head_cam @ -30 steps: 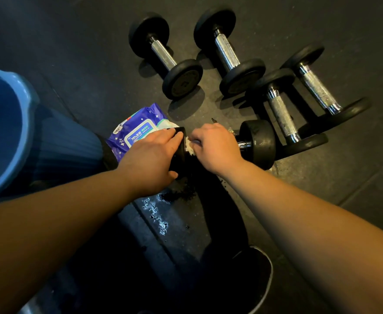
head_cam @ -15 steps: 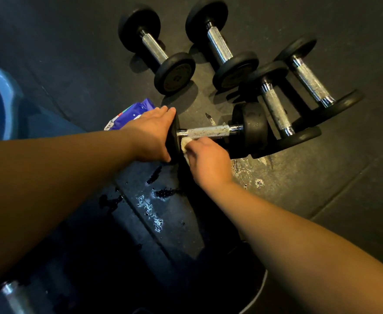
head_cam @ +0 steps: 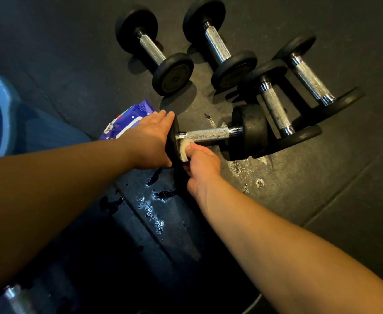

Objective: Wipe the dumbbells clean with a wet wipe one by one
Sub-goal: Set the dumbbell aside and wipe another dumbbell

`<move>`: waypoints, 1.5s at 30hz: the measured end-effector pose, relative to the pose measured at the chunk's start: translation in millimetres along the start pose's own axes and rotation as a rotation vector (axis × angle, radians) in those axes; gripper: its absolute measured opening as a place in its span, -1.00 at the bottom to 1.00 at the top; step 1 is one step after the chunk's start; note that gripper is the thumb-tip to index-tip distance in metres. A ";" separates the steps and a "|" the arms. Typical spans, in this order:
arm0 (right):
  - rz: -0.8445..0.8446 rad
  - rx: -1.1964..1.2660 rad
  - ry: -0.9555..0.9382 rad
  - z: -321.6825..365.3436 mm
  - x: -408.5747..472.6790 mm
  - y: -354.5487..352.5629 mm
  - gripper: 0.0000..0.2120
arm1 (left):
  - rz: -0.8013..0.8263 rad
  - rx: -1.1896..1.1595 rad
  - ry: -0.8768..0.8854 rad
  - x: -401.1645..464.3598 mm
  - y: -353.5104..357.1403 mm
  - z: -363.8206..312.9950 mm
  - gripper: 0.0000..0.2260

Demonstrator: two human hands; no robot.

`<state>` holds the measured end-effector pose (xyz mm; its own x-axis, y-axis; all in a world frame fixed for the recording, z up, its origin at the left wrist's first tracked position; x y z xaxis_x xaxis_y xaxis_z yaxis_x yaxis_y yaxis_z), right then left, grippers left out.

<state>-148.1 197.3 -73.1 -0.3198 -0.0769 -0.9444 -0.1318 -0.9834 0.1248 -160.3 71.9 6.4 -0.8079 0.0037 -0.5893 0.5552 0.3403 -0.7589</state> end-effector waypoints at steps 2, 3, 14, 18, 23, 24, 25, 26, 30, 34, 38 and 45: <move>0.012 0.027 -0.012 2.6 -3.6 0.0 -0.82 | 0.001 -0.007 0.000 1.7 -2.0 -0.6 0.07; 0.014 0.025 -0.027 4.8 -5.9 -0.2 -0.81 | -0.001 -0.008 0.000 2.1 -3.0 -1.2 0.07; -0.279 -1.315 -1.366 65.3 -54.1 22.6 -0.92 | -0.037 0.019 0.019 -8.1 5.9 -0.8 0.04; -0.180 -1.649 -1.488 47.2 -40.3 28.7 -0.83 | -0.088 0.078 0.054 -17.4 9.5 -7.6 -0.01; -0.215 -1.670 -1.532 61.5 -49.0 25.0 -0.81 | -0.136 0.111 0.038 -30.4 17.9 -8.5 -0.02; -0.223 -1.662 -1.492 65.0 -47.9 23.9 -0.87 | -0.148 0.115 0.043 -33.1 19.2 -8.9 -0.03; -0.232 -1.657 -1.448 67.5 -46.6 22.5 -0.94 | -0.158 0.120 0.051 -36.2 20.7 -9.8 -0.04; -0.234 -1.665 -1.407 68.4 -45.5 22.0 -0.97 | -0.167 0.126 0.062 -39.7 22.6 -11.5 -0.06; -0.112 -1.774 -1.276 58.5 -44.8 27.7 -0.87 | -0.210 0.165 0.098 -58.1 30.5 -20.8 -0.13; -0.060 -1.810 -1.180 61.0 -40.8 28.1 -0.82 | -0.240 0.197 0.120 -74.2 36.4 -27.0 -0.21; -0.010 -1.845 -0.980 63.7 -31.2 30.9 -0.78 | -0.267 0.165 0.145 -85.9 41.3 -32.3 -0.31; 0.058 -1.897 -0.747 55.3 -21.6 24.5 -0.78 | -0.315 0.238 0.156 -102.3 52.5 -44.4 -0.33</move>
<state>-196.3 183.9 -32.8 -0.5960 -0.5257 -0.6070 0.6770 0.0775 -0.7319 -57.3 131.1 39.2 -0.9553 0.0828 -0.2837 0.2922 0.1212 -0.9486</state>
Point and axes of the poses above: each hand's wrist, its own x-axis towards the middle knuckle, its own y-axis out of the palm, z = x × y, the point moved 7 cm from there along x, towards the middle knuckle, and after that the axes turned 7 degrees about y, right-handed, at the moved point
